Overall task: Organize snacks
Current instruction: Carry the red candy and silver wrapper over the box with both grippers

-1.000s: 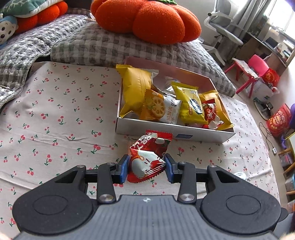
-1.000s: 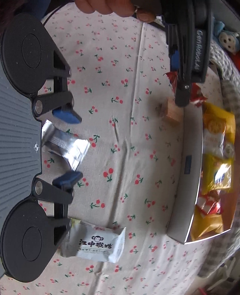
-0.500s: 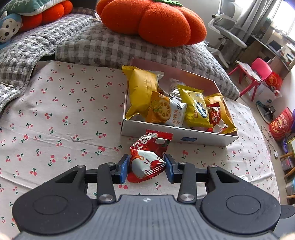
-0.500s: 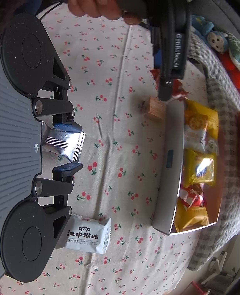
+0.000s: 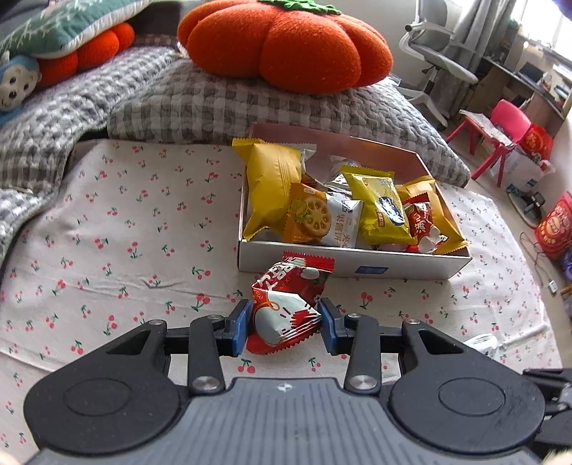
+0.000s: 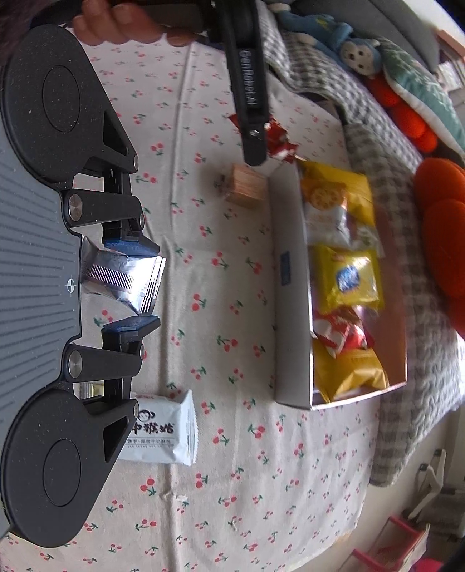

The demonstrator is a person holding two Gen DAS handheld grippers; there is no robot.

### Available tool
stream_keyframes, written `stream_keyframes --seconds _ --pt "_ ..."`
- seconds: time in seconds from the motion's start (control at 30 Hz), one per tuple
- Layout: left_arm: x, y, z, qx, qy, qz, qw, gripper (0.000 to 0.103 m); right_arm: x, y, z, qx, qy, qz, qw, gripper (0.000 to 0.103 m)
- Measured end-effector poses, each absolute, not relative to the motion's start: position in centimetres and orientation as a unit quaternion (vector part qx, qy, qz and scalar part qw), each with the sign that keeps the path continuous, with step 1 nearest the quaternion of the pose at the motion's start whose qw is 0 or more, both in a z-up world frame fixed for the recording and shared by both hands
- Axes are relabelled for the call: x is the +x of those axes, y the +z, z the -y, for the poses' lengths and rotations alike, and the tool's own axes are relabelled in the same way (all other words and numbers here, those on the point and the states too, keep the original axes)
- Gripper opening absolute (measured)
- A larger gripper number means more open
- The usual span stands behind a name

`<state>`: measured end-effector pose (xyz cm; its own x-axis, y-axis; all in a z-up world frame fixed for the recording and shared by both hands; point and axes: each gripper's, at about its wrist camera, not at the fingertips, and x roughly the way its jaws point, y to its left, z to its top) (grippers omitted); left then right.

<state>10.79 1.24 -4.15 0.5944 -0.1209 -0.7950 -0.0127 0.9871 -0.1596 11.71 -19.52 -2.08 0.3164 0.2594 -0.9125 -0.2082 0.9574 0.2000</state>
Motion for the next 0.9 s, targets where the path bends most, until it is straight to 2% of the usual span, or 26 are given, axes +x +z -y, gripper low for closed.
stream_keyframes --seconds 0.43,0.9 --pt "11.5 -3.5 0.4 -0.017 -0.003 -0.419 0.908 0.037 13.7 -0.6 21.2 0.067 0.104 -0.516 0.847 0.035" --pt "13.7 -2.2 -0.5 -0.075 -0.022 -0.388 0.918 0.037 17.6 0.4 23.2 0.146 0.082 -0.462 0.871 0.035"
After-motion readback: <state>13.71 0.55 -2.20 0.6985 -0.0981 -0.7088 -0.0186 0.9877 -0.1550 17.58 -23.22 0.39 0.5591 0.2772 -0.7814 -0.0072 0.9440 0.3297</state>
